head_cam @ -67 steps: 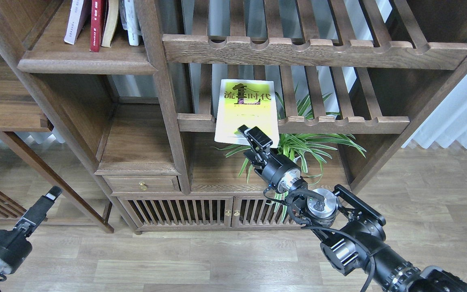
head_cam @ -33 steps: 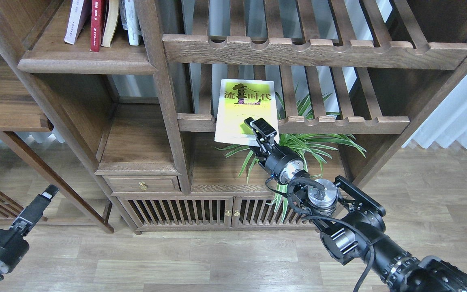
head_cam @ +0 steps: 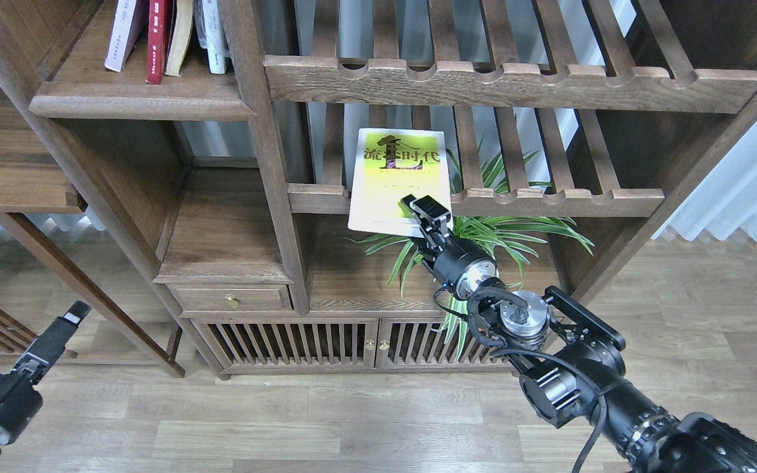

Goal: Organize books on shelf
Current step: 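Close the right gripper on the bottom edge of the yellow-green book, then pull the yellow-green book off the shelf and lower it toward the robot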

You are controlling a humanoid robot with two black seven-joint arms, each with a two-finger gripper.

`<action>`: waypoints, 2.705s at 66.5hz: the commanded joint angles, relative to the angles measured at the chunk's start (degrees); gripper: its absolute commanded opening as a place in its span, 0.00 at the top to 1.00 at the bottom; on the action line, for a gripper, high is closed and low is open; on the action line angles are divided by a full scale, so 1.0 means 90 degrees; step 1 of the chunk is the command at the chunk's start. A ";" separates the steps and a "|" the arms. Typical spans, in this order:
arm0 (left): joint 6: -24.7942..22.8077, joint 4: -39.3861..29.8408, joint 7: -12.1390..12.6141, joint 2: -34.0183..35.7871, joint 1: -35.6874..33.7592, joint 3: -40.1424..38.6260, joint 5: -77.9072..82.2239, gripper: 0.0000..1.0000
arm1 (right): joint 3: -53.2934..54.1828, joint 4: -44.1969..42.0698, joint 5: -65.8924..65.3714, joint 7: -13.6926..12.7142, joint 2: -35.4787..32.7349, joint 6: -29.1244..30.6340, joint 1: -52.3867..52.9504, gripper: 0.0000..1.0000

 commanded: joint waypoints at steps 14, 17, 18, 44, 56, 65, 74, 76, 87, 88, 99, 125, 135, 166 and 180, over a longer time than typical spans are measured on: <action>0.0000 0.0052 -0.0001 0.0002 0.0005 -0.0043 -0.0001 0.02 | -0.0010 -0.0034 0.0012 0.0087 0.0000 0.0068 0.0005 0.68; 0.0000 0.0082 -0.0011 0.0002 0.0005 -0.0062 -0.0001 0.02 | -0.0010 -0.0034 0.0022 0.0087 0.0000 0.0088 -0.0004 0.70; 0.0000 0.0082 -0.0001 0.0002 0.0005 -0.0072 -0.0001 0.02 | -0.0010 -0.0034 0.0022 0.0087 0.0000 0.0097 -0.0004 0.71; 0.0000 0.0414 -0.0011 -0.0008 0.0005 -0.0150 -0.0020 0.02 | 0.0059 0.1351 0.0071 0.0077 0.0000 0.0400 -0.0551 0.79; 0.0000 0.0511 -0.0011 -0.0086 -0.0004 -0.0150 -0.0020 0.02 | 0.0449 0.2298 0.0071 0.0067 0.0000 0.0391 -0.1263 0.80; 0.0000 0.0521 -0.0011 -0.0086 -0.0005 -0.0150 -0.0020 0.02 | 0.0576 0.2885 0.0061 0.0048 0.0000 0.0400 -0.1801 0.82; 0.0000 0.0531 -0.0011 -0.0086 -0.0005 -0.0150 -0.0020 0.02 | 0.0713 0.3412 0.0061 0.0028 0.0000 0.0420 -0.2240 0.84; 0.0000 0.0521 -0.0011 -0.0086 -0.0005 -0.0150 -0.0020 0.02 | 0.0713 0.3520 0.0061 0.0028 0.0000 0.0439 -0.2347 0.85; 0.0000 0.0541 -0.0011 -0.0086 -0.0005 -0.0150 -0.0020 0.02 | 0.0771 0.4262 0.0012 0.0009 0.0000 0.0488 -0.3022 0.89; 0.0000 0.0550 -0.0020 -0.0086 -0.0005 -0.0150 -0.0020 0.02 | 0.0781 0.4282 0.0012 0.0009 0.0000 0.0498 -0.3051 0.89; 0.0000 0.0628 -0.0040 -0.0125 -0.0005 -0.0150 -0.0030 0.02 | 0.0879 0.4692 -0.0007 -0.0128 0.0000 0.0752 -0.3695 0.89; 0.0000 0.0961 -0.0059 -0.0272 0.0005 -0.0111 -0.0049 0.01 | 0.0664 0.4878 -0.0740 -0.0528 0.0000 0.1777 -0.4760 0.95; 0.0000 0.0961 -0.0059 -0.0272 0.0005 -0.0072 -0.0059 0.01 | 0.0518 0.4878 -0.0828 -0.0538 0.0000 0.1777 -0.4848 0.95; 0.0000 0.0951 -0.0050 0.0011 -0.0200 0.1460 -0.2450 0.01 | -0.0146 0.4585 -0.1413 -0.0802 0.0000 0.1777 -0.5053 0.95; 0.0000 0.0785 -0.0098 0.0314 -0.0649 0.2135 -0.3788 0.01 | -0.0351 0.4517 -0.1453 -0.0929 0.0000 0.1777 -0.5073 0.95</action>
